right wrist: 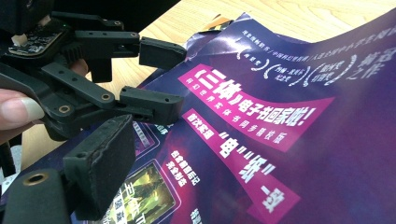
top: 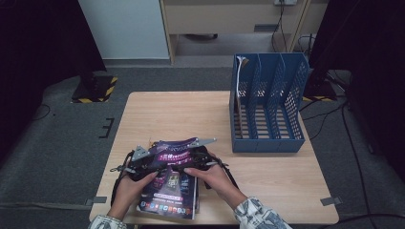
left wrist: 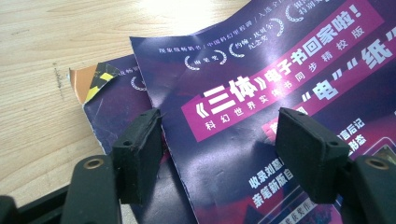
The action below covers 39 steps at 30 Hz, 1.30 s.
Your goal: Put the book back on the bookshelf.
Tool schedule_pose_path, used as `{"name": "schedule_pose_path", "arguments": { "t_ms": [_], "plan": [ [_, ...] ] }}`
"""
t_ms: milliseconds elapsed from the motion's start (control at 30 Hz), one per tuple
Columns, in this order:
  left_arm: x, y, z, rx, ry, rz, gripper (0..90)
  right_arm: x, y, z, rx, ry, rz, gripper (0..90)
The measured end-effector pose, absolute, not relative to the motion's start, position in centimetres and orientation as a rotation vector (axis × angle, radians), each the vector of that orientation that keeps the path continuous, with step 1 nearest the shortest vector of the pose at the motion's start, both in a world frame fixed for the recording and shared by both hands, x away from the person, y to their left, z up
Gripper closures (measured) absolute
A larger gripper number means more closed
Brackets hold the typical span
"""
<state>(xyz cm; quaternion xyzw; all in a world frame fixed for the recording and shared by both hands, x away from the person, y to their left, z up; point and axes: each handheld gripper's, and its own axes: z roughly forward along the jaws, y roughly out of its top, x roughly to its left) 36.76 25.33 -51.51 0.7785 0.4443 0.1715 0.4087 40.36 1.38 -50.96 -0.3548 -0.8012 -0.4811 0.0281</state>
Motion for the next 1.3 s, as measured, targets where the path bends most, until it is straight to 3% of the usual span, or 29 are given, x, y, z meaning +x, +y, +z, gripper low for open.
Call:
{"name": "schedule_pose_path", "arguments": {
  "t_ms": [100, 433, 600, 867, 1300],
  "plan": [
    [36.8, 25.3, -51.5, 1.964, 1.114, 0.427, 29.5, 40.4, 1.4, -51.0, -1.116, -2.475, -1.489, 19.6],
    [37.0, 25.7, -51.4, 1.936, 1.130, 0.381, 24.4, 40.6, 0.6, -50.3, -1.200, -2.404, -1.628, 55.9],
    [37.0, 25.7, -51.0, 1.903, 1.119, 0.383, 23.8, 40.7, -0.1, -49.6, -1.191, -2.387, -1.712, 67.5],
    [36.9, 25.6, -50.6, 1.885, 1.097, 0.386, 21.3, 40.7, -1.1, -47.5, -1.127, -2.451, -1.832, 75.6],
    [37.0, 25.2, -50.8, 1.872, 1.064, 0.321, 19.9, 40.3, -1.9, -45.2, -1.028, -2.560, -2.012, 77.5]
  ]
}}
